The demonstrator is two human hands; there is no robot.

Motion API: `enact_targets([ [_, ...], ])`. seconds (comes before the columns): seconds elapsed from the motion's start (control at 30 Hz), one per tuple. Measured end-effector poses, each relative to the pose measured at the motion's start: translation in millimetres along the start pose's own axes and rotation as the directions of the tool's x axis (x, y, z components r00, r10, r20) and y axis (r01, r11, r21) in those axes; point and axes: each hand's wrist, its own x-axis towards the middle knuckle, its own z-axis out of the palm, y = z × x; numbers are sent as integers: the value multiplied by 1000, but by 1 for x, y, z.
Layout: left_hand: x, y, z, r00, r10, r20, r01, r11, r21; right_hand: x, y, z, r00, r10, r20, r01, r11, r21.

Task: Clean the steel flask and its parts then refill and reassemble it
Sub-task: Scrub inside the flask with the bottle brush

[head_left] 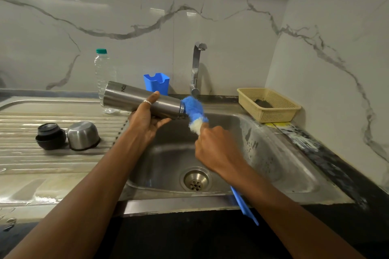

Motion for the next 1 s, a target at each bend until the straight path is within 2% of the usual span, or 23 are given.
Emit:
enact_targets([
  [0.1,3,2,-4,1000,0,-15,1,1000,17,-2,2,-2,1000,-24,2,24,1000,1],
  [0.23,-3,-3,0,998,23,-63,-16,995,98,18,-2,-8,999,38,-36,-37,999,30],
  [0.3,-4,-3,1,998,21,-63,-15,996,86,12,-4,-9,999,32,-30,-32,999,32],
  [0.43,-4,3,-2,999,-10,-32,11,1000,21,-7,-3,-9,1000,-29,8,30,999,-12],
  [0.6,-9,0,4,999,-29,19,29,1000,10,16,2,-11,998,59,16,-59,998,35],
  [0.73,-9,-1,6,997,-30,77,27,999,39,8,5,-10,998,58,11,-59,998,24],
  [0.9,-10,-1,8,998,44,44,-46,997,65,-11,0,-12,1000,-1,-6,1,1000,-9],
  [1.0,-12,1,9,997,76,30,-77,996,49,-1,-5,-14,1000,25,6,-25,999,-44],
])
